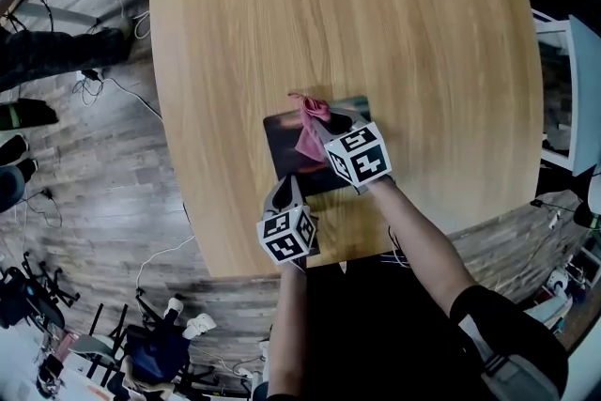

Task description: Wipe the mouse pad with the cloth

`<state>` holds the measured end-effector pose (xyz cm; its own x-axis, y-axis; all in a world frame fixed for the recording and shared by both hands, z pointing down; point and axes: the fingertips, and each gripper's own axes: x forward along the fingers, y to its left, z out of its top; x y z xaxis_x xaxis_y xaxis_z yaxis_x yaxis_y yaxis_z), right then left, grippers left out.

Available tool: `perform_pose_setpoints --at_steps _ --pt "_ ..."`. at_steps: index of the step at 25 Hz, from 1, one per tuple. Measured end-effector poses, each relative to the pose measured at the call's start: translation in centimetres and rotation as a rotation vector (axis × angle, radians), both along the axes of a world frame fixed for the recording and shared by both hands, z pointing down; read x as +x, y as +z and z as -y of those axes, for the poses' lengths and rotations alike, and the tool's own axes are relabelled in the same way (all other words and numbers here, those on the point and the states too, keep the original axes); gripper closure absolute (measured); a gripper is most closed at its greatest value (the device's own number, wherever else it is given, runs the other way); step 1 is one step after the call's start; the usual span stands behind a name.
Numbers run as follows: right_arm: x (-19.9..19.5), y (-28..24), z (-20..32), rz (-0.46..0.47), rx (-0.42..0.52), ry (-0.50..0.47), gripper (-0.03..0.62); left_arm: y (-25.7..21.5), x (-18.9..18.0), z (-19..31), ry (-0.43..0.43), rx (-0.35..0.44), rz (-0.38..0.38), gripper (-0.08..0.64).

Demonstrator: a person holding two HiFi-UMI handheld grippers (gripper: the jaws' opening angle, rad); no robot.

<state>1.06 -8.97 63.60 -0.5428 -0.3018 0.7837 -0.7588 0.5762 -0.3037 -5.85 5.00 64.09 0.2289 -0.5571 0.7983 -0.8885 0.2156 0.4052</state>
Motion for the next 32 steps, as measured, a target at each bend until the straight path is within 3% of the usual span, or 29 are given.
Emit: perform_pose_setpoints --at_steps 19,32 --pt "9.1 -0.2 1.2 -0.030 -0.002 0.149 0.526 -0.2 -0.1 -0.2 -0.042 0.020 0.026 0.537" --pt "11.7 -0.3 1.7 -0.049 0.016 0.210 0.526 -0.2 0.2 0.1 -0.017 -0.001 -0.006 0.537"
